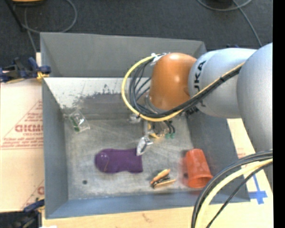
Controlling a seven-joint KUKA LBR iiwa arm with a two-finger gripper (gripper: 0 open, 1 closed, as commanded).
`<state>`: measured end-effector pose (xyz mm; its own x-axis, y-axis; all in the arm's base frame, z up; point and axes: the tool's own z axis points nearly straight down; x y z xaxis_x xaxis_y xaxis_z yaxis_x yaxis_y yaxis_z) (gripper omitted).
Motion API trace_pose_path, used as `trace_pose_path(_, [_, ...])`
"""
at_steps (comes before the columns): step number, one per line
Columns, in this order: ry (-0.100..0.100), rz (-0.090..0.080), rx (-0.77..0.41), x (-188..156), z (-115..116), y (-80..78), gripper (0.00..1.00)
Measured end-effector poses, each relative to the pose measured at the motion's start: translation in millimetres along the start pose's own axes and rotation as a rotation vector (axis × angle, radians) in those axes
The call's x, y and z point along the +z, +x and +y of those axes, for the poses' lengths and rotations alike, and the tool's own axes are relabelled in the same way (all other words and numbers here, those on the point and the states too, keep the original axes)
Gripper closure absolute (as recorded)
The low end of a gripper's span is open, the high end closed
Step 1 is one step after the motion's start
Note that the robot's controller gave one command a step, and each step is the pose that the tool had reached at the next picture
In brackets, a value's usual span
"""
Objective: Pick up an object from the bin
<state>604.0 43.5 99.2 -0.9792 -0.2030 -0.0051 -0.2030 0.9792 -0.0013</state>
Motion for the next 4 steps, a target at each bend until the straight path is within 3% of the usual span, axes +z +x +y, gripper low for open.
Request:
trace_pose_path(1, [-0.002, -0.004, 0.058, 17.7, -15.8, -9.0, 0.00])
trace_pose_path(2, [0.006, -0.015, -0.168, 17.0, 17.8, 3.8, 0.00])
trace_pose_path(3, [0.005, -0.018, -0.024, 17.2, 41.3, 26.8, 0.00])
trace_pose_path(4, [0.003, -0.026, -0.088, 16.9, 51.0, 35.1, 0.00])
